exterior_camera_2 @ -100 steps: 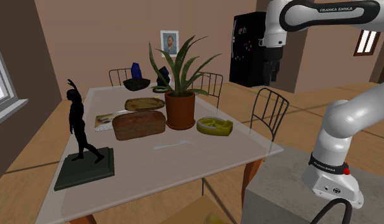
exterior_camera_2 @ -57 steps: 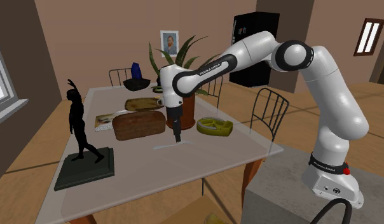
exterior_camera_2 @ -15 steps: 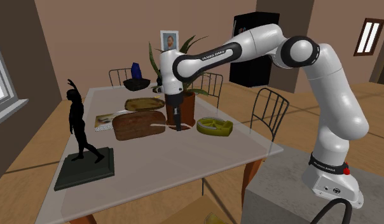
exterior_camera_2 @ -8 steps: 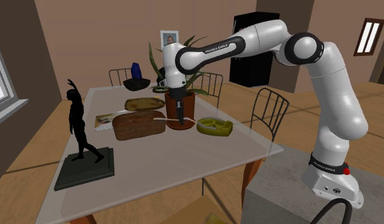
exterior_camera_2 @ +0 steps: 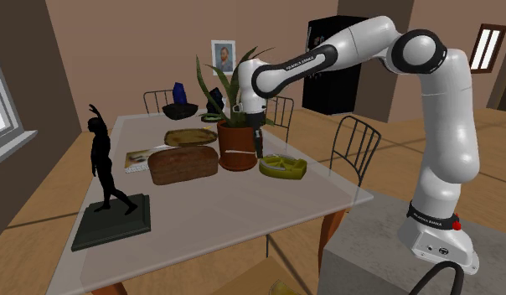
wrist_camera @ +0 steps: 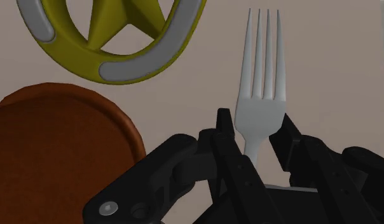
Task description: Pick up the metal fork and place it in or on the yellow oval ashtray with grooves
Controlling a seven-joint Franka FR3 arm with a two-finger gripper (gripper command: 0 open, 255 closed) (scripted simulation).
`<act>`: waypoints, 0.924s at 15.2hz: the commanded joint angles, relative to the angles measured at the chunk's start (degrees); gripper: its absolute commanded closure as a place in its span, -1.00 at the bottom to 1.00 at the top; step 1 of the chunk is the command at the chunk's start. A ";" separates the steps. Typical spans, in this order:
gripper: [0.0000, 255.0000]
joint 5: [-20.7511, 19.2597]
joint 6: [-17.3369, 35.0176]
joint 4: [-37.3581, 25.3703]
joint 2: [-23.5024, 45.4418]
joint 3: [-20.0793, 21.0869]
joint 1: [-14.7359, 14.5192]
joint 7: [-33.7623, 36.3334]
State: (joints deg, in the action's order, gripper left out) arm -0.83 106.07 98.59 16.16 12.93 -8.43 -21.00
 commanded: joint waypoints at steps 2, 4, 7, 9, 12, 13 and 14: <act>1.00 0.42 1.51 4.43 -2.91 -1.28 2.54 -3.89; 1.00 0.58 2.36 7.03 -4.63 -2.20 4.12 -6.40; 1.00 0.67 3.47 10.37 -6.83 -3.72 6.40 -10.20; 1.00 0.63 4.13 12.25 -8.04 -4.81 7.90 -12.75; 1.00 0.36 5.15 14.93 -9.70 -6.88 10.55 -17.34; 1.00 0.32 5.87 15.36 -9.41 -6.89 10.53 -17.32; 1.00 0.29 6.59 15.78 -9.10 -6.90 10.52 -17.29</act>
State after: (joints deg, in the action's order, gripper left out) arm -0.49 112.22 113.96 7.06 6.22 1.86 -37.85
